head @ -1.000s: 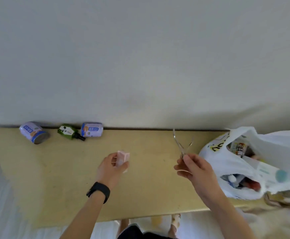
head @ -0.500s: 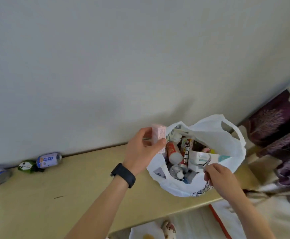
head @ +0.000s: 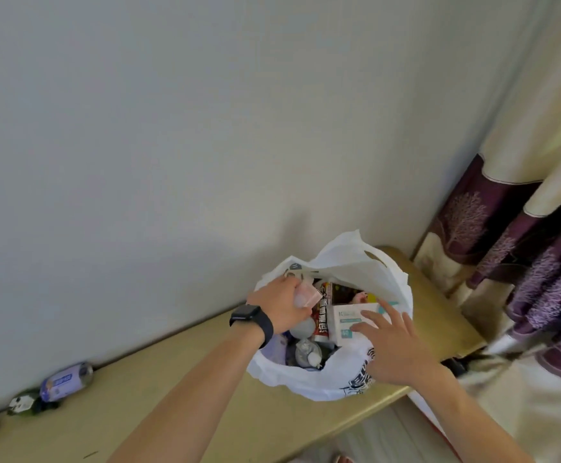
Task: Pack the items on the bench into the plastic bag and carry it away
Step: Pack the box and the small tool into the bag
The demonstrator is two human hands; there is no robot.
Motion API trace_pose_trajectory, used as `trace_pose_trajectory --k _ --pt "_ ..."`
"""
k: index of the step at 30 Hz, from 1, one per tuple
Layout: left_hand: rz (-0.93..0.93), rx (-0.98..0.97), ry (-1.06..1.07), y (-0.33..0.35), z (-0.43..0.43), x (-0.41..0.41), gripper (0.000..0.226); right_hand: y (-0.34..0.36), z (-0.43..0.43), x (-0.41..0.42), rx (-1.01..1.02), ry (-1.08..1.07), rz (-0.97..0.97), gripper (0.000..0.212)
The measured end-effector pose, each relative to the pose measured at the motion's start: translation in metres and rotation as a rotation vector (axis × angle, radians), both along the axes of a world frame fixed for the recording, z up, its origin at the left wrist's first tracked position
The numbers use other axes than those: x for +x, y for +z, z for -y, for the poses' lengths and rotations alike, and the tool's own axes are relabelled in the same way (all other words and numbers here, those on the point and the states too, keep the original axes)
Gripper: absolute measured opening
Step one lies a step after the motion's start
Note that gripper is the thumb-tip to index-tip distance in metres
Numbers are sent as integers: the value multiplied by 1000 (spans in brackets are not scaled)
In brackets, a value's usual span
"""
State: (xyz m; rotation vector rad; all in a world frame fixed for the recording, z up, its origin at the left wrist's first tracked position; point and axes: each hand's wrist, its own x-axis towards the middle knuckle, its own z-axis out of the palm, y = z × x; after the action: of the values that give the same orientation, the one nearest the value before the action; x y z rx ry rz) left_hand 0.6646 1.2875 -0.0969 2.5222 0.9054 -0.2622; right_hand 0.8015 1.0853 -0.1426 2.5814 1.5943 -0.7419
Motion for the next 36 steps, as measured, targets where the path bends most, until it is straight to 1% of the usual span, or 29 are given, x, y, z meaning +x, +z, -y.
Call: trace_pose_trajectory --k 1,3,5,7,9,10,12,13,15,16,19,20,21,22,24,26,27,29,31,34,36 --pt "-56 12 -24 -9 2 6 49 -5 4 -1 -10 25 50 63" --pt "-126 -9 -46 -25 9 16 48 -11 7 -2 18 33 106 44" --pt "-162 -6 -79 -36 17 20 51 -11 10 -1 97 -20 108 32" --pt "-181 39 -118 -38 22 20 62 -11 14 4 168 -91 93 28" --pt "-256 85 -163 -31 25 11 70 -11 21 6 211 -132 107 27" --pt "-319 106 -196 -25 28 4 65 -13 26 7 233 -152 108 25" --pt "-425 127 -230 -17 32 -14 46 -21 35 9 298 -183 116 18" --pt "-434 123 -238 -15 35 -25 46 -26 39 10 324 -191 116 14" --pt "-395 119 -255 -13 43 -46 57 -35 45 7 365 -210 80 14" --pt "-381 108 -256 -12 46 -55 59 -37 45 4 388 -229 57 14" --pt "-356 106 -246 -12 49 -75 50 -41 44 0 456 -277 23 16" --pt "-318 102 -227 -13 48 -80 50 -42 45 -1 459 -273 15 16" --pt "-247 86 -183 -16 45 -85 53 -41 45 -2 454 -261 0 17" --pt "-135 71 -113 -16 43 -91 56 -36 45 -5 446 -251 -15 18" --pt "130 44 77 -13 38 -106 59 -19 41 -18 475 -232 -20 25" --pt "293 6 267 -11 34 -125 52 4 31 -38 600 -183 -55 28" --pt "318 -13 353 -12 32 -137 48 16 23 -50 692 -147 -94 25" --pt "304 -37 473 -20 27 -166 46 38 0 -77 826 -61 -206 19" --pt "272 -48 543 -36 21 -201 47 51 -29 -107 910 50 -274 21" --pt "180 -90 657 -62 16 -257 48 48 -71 -161 938 288 -299 20" --pt "93 -111 710 -79 13 -296 49 31 -96 -200 869 433 -288 20"
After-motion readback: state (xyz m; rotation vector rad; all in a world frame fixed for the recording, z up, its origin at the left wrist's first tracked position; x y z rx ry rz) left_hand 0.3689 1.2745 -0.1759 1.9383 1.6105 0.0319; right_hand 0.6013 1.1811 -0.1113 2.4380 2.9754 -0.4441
